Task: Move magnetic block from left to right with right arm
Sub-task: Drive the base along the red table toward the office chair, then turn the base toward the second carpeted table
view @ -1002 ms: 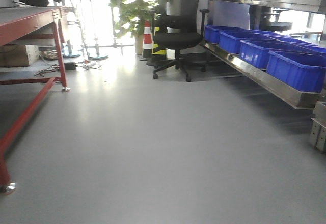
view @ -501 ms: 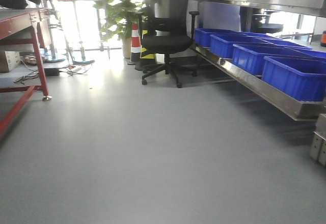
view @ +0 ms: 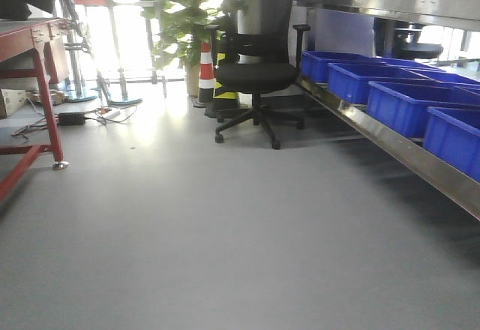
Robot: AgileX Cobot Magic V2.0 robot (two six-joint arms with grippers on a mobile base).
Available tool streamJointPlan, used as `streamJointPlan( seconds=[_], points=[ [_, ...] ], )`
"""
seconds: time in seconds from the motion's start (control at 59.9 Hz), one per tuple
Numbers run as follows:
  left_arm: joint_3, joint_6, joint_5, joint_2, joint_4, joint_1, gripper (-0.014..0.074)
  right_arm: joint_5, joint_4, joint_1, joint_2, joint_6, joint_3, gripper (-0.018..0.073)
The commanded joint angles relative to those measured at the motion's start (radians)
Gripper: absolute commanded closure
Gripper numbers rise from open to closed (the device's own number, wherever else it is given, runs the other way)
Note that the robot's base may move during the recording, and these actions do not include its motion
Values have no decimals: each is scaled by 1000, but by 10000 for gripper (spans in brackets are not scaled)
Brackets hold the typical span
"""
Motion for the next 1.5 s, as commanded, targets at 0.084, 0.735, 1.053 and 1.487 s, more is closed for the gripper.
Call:
streamJointPlan(
  seconds=[0.084, 0.735, 1.053, 1.487],
  points=[
    [11, -7, -88, -15, 0, 0, 713, -91, -17, -5, 20, -10, -26, 440],
    [11, -7, -88, -15, 0, 2, 713, -91, -17, -5, 20, -10, -26, 440],
    [11, -7, -88, -15, 0, 2, 713, -91, -17, -5, 20, -10, -26, 440],
    [11, -7, -88, -15, 0, 0, 713, -91, -17, -5, 20, -10, -26, 440]
  ],
)
